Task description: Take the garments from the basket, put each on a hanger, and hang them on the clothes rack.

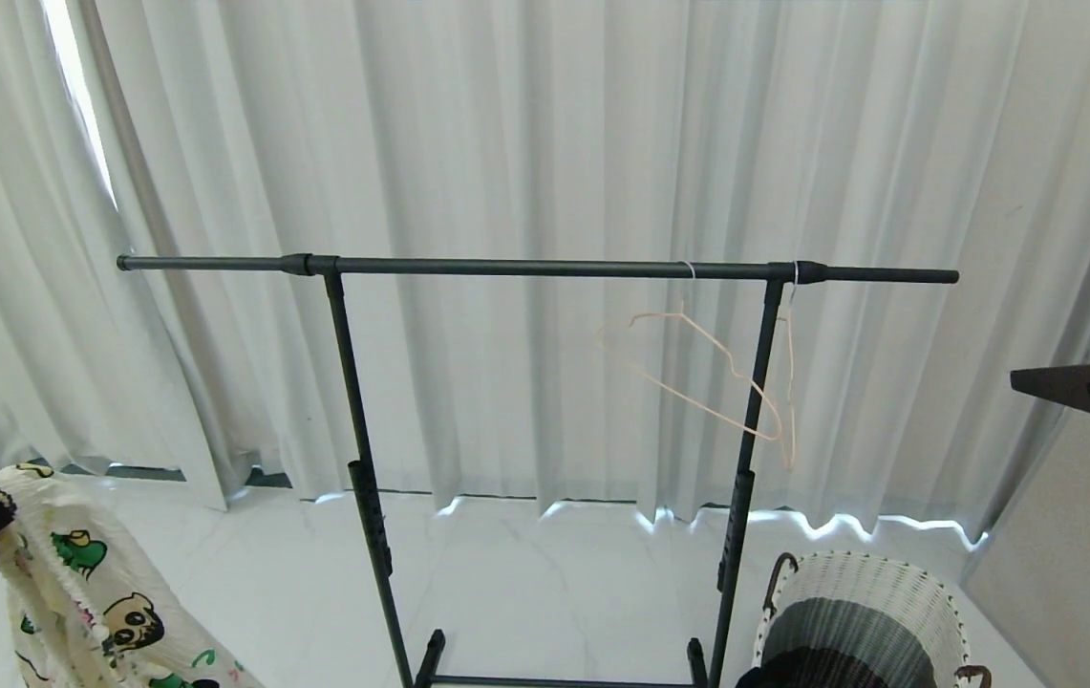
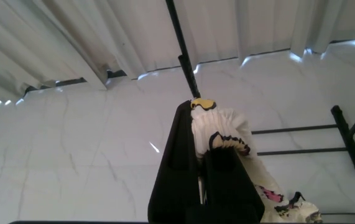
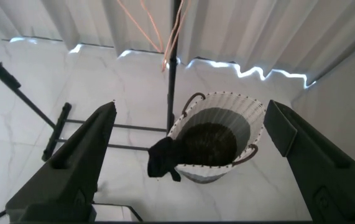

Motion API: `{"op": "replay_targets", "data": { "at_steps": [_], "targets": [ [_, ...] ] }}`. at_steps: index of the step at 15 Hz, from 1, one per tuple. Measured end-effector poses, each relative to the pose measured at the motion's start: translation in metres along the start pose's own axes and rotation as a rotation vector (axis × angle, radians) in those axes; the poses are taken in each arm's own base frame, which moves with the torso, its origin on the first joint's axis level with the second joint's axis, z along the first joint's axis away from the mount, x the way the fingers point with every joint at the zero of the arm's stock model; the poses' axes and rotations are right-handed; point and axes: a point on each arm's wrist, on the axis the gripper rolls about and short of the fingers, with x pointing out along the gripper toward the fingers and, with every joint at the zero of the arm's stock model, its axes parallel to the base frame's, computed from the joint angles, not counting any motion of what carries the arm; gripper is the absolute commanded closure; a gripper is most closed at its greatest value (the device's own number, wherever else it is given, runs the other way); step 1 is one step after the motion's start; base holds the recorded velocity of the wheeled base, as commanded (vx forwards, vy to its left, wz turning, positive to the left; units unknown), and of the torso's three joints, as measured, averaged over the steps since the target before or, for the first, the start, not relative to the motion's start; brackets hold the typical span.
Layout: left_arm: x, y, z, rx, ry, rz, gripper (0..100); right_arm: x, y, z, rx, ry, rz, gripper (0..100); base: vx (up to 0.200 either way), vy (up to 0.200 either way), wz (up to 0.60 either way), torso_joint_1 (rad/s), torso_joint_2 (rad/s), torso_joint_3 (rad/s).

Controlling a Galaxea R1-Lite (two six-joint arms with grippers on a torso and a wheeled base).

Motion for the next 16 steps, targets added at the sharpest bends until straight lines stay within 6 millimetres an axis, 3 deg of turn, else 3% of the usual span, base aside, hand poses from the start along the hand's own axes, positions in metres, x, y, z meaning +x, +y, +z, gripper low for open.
{"op": "replay_targets", "data": {
  "at_steps": [7,12,16],
  "targets": [
    [-0.001,0.000,0.000,0.000,-0.004,0.001,100,0.020,0.002,0.004,0.021,0.010,-0.034,0,0.200,0.000,0.00,0.006,0.00,0.001],
    [-0.001,0.000,0.000,-0.001,-0.003,0.002,100,0.064,0.014,0.004,0.105,0.064,-0.083,0,0.200,0.000,0.00,0.003,0.00,-0.004],
    [0.000,0.000,0.000,0.027,-0.002,0.002,100,0.104,0.019,-0.001,0.147,0.093,-0.130,0,0.000,0.000,0.00,0.000,0.00,0.000]
  ]
}}
